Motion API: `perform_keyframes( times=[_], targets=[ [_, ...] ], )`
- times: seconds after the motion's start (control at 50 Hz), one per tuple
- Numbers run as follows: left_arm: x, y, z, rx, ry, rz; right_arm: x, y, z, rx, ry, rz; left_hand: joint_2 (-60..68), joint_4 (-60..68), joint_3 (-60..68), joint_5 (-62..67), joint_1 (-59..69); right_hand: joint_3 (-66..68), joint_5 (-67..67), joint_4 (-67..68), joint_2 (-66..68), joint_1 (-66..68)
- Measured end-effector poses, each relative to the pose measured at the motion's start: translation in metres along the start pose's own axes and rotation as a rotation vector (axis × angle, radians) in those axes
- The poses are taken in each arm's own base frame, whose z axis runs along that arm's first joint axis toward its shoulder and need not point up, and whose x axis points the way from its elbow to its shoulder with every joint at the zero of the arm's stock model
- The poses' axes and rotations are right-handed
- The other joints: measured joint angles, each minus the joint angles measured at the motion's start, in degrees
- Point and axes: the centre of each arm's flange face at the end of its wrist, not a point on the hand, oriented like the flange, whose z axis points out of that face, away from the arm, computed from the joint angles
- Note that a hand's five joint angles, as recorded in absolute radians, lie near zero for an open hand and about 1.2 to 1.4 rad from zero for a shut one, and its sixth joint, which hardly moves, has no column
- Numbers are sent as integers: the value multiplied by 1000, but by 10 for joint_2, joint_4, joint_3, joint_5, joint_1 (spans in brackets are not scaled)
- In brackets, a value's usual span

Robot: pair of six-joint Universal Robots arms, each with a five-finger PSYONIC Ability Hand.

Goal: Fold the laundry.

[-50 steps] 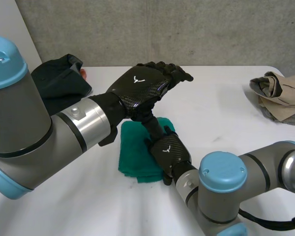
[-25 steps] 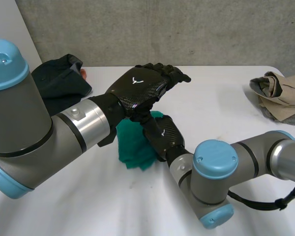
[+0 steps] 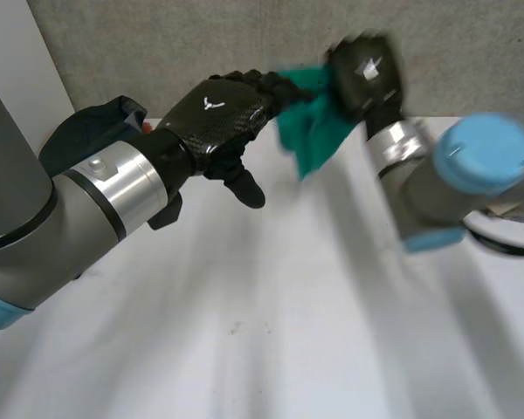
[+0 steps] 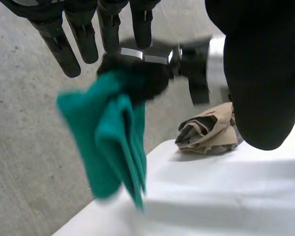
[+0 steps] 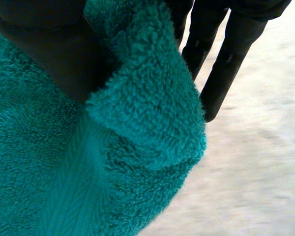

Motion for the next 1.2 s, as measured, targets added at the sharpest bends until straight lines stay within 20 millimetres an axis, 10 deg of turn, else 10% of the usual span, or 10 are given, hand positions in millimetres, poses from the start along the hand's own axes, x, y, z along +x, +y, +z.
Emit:
perform_keyframes(
  times=[0.2,0.32,0.42,0.54,0.64,0.92,1.2],
  targets=[
    [1,-5,1,16,5,9,160,11,29,85,266,-97,0,0,0,0,0,3,1,0,0,0],
    [4,1,1,-2,13,2,252,83,10,17,304,-104,0,0,0,0,0,6,1,0,0,0],
    [5,11,3,-28,17,-9,289,161,-26,-92,264,-80,0,0,0,0,0,6,1,2,0,0],
    [5,22,6,-56,21,-22,316,231,-84,-224,230,-56,0,0,0,0,0,9,10,2,0,0],
    [5,25,7,-62,23,-26,321,247,-112,-277,168,-43,0,0,0,0,0,10,27,2,0,0],
    [12,23,6,-57,38,-28,323,217,-117,-267,59,-55,0,0,0,0,0,-124,-110,-144,-124,-72],
    [20,18,4,-48,57,-28,358,183,-146,-342,195,-54,0,0,0,0,0,-540,-518,-561,-537,-476]
  ],
)
